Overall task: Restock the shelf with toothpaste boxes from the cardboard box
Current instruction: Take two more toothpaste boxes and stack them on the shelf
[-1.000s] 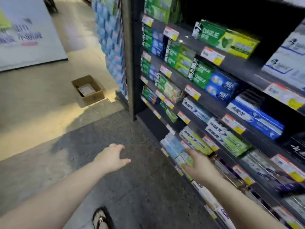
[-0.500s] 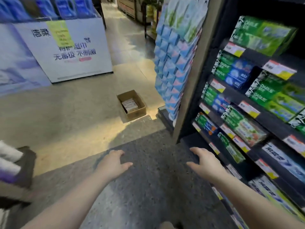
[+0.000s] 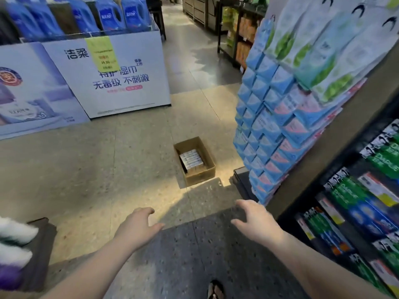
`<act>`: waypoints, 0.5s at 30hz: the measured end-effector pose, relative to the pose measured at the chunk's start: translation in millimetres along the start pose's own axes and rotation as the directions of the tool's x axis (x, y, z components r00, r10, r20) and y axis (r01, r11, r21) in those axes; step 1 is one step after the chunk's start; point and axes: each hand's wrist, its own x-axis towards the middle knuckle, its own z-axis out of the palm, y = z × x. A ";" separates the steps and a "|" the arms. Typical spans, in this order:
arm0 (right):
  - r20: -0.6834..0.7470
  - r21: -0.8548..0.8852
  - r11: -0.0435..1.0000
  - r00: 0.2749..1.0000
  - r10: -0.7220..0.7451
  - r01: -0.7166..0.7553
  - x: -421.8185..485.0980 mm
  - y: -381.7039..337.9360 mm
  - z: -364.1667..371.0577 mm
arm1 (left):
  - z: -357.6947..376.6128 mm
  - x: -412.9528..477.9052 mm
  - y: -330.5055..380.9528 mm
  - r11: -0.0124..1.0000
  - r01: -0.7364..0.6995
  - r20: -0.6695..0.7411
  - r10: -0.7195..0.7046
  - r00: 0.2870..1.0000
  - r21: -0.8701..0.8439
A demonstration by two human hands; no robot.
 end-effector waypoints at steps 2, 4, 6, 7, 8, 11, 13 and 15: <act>0.038 -0.006 1.000 0.999 -0.025 0.025 42.6 -11.5 -17.8 | -18.0 33.7 4.6 1.000 0.021 -0.033 -0.021 0.999 -0.006; 0.067 0.004 0.999 0.997 -0.041 0.041 79.7 -26.5 -30.8 | -32.2 60.3 5.2 0.999 0.043 -0.044 -0.043 0.998 0.001; 0.064 0.015 0.998 0.996 -0.064 0.064 114.0 -42.9 -40.0 | -44.6 86.6 3.1 0.998 0.061 -0.049 -0.060 0.997 0.012; 0.059 0.022 0.997 0.995 -0.078 0.076 131.2 -51.5 -43.7 | -51.3 100.7 1.0 0.997 0.071 -0.051 -0.071 0.996 0.011; 0.056 0.030 0.996 0.995 -0.087 0.085 148.2 -59.6 -46.0 | -58.2 115.2 -1.9 0.997 0.082 -0.051 -0.082 0.995 0.004; 0.045 0.051 0.995 0.995 -0.085 0.082 200.9 -80.6 -47.4 | -74.7 164.1 -16.8 0.995 0.091 -0.029 -0.092 0.995 -0.029; 0.030 0.046 0.997 0.997 -0.065 0.063 236.8 -93.6 -46.0 | -85.6 200.9 -29.2 0.996 0.080 -0.003 -0.080 0.997 -0.026; 0.028 0.039 0.999 0.999 -0.036 0.035 274.2 -108.1 -42.2 | -100.8 242.9 -43.7 0.998 0.060 0.006 -0.060 0.998 -0.009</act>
